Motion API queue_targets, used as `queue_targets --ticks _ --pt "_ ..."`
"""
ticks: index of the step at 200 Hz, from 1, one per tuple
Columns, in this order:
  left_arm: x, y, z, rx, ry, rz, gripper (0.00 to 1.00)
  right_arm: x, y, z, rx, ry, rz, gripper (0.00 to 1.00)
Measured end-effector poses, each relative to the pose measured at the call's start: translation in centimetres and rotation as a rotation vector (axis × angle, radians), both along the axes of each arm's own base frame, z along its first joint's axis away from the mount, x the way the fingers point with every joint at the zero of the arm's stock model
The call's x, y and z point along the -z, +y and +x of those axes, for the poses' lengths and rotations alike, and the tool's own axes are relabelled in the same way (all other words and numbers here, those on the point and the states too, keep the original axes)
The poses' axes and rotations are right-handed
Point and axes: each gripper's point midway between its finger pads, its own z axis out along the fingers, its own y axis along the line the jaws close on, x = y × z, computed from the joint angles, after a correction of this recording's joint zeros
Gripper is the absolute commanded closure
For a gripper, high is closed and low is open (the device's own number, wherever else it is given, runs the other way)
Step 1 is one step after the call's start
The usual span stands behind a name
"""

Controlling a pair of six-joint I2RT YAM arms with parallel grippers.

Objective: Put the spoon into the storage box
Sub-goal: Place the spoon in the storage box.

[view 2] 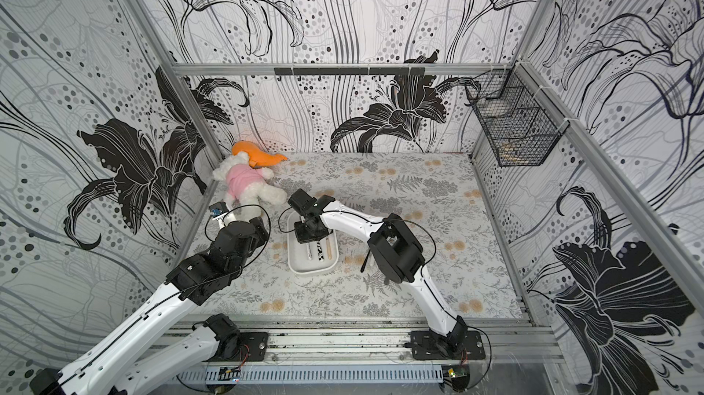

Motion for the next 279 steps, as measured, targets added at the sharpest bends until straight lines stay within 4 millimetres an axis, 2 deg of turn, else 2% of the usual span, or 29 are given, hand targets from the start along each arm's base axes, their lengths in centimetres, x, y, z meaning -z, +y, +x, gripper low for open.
queue_targets --ticks 34,123,279 --pt "0.1 0.0 0.0 0.001 0.004 0.002 0.26 1.2 -0.4 -0.5 -0.001 0.019 -0.040 0.94" --pt "0.3 -0.2 0.1 0.006 0.012 0.005 0.26 1.3 0.1 0.5 0.009 -0.002 -0.050 0.84" --pt "0.7 -0.4 0.2 0.014 0.026 0.006 0.26 1.6 0.2 1.1 0.017 -0.023 -0.057 0.78"
